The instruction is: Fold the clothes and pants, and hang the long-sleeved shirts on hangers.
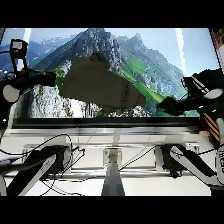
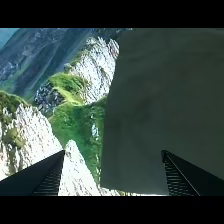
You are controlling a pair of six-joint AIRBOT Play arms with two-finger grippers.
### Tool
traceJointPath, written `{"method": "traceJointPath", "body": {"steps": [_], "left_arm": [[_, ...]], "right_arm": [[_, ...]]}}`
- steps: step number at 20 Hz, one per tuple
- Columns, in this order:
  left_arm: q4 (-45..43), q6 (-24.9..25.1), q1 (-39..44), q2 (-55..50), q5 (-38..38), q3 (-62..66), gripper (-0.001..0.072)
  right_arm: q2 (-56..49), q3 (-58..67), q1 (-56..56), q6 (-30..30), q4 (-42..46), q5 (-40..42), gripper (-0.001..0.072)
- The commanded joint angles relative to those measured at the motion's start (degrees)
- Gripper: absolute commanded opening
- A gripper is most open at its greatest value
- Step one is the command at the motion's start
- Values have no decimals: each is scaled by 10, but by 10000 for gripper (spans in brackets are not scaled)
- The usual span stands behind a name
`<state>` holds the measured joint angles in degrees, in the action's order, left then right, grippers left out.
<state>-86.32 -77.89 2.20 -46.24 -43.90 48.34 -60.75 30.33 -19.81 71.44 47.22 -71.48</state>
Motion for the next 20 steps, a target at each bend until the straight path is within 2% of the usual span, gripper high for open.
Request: {"method": "traceJointPath", "body": {"steps": [1,6,7,8,10,13,16,17,18,19,20], "left_arm": [[-8,3,1,7,1,1,697],[-6,3,1,7,1,1,697],[-6,3,1,7,1,1,697],[-7,3,1,7,1,1,697],[-7,3,1,7,1,1,697],[-7,3,1,1,1,1,697],[-7,3,1,-16,1,1,696],[-10,3,1,-24,1,1,670],[-19,-4,1,-33,1,1,535],[-29,-8,0,-42,1,1,367],[-33,-8,-2,-50,1,1,263]], "right_arm": [[-4,-112,67,-5,-181,163,590],[-37,-110,161,-6,-271,288,589],[-46,-106,165,-8,-271,292,586],[-53,-101,165,-25,-271,291,550],[-56,-88,165,-57,-271,291,549],[-56,-65,165,-65,-271,284,548],[-56,-50,165,-80,-272,239,547],[-56,-48,165,-95,-272,219,547],[-56,-47,165,-98,-272,200,546],[-56,-47,165,-103,-272,181,516],[-56,-47,165,-113,-271,162,469]]}}
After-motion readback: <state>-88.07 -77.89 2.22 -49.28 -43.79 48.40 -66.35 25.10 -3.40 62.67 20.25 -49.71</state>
